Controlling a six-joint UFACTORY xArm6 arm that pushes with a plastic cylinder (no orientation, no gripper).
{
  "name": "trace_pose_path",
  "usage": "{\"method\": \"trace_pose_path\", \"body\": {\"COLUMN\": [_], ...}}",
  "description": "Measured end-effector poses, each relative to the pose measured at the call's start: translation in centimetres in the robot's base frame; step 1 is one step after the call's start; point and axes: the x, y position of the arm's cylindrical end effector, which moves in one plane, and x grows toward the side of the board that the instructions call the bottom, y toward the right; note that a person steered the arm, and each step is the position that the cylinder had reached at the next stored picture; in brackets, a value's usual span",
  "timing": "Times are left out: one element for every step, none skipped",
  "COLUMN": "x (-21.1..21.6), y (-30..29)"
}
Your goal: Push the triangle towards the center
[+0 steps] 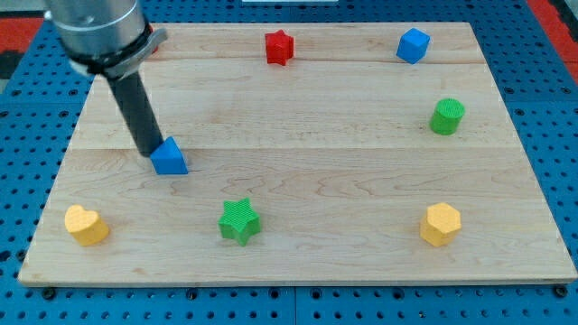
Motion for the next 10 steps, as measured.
{"method": "trace_pose_path", "body": {"x": [2.5,4.8,6.2,3.5,1.4,0.4,0.4,-0.2,-2.3,-2.5], "y": [1.1,-1.5,0.0,3.8,7.8,8.1,5.2,4.1,4.6,8.6]}}
